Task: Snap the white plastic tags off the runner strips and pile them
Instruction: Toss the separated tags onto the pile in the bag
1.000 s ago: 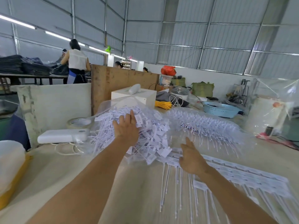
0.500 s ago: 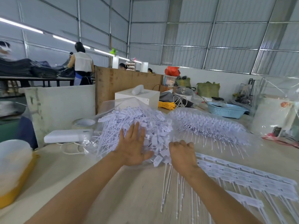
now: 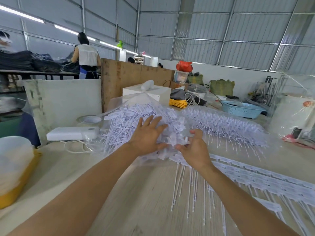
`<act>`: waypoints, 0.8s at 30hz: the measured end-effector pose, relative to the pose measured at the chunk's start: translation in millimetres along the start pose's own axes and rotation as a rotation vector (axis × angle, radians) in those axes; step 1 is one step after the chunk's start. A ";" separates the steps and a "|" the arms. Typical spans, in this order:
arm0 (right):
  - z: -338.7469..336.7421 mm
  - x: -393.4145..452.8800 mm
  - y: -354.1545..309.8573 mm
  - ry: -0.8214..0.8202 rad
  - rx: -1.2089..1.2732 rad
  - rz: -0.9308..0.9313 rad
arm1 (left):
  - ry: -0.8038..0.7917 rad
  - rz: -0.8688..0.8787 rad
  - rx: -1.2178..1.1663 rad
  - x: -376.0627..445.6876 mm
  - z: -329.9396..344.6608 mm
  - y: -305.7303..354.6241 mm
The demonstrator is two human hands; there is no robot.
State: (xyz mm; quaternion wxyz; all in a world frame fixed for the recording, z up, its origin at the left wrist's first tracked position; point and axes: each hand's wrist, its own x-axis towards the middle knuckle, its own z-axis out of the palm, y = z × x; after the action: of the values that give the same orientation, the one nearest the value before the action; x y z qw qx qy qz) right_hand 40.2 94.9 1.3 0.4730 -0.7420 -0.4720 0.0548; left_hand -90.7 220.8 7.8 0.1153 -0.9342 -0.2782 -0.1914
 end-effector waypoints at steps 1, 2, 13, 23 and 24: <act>0.9 -3.9 0.8 0.090 -0.141 -0.056 | 0.013 -0.029 -0.035 1.1 -1.9 -2.3; -0.2 -8.0 0.3 0.208 -0.323 -0.157 | 0.012 -0.038 -0.043 2.2 -3.7 -4.9; 28.6 -26.7 -10.3 -0.265 -0.935 -0.811 | -0.076 -0.024 -0.009 3.9 -3.9 -5.1; 8.8 -34.0 -19.9 -0.038 -0.740 -0.947 | -0.071 0.237 0.319 -11.8 9.8 -1.2; 4.9 -34.4 -23.8 0.014 -0.690 -0.977 | -0.087 0.235 0.356 -10.1 10.8 -0.5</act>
State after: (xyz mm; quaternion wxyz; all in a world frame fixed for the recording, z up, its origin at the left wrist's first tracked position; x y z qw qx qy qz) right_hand 3.3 74.7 3.9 0.1781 -0.5503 -0.7459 -0.3303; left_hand -95.7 219.9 -6.1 0.2878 -0.9324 -0.2017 -0.0840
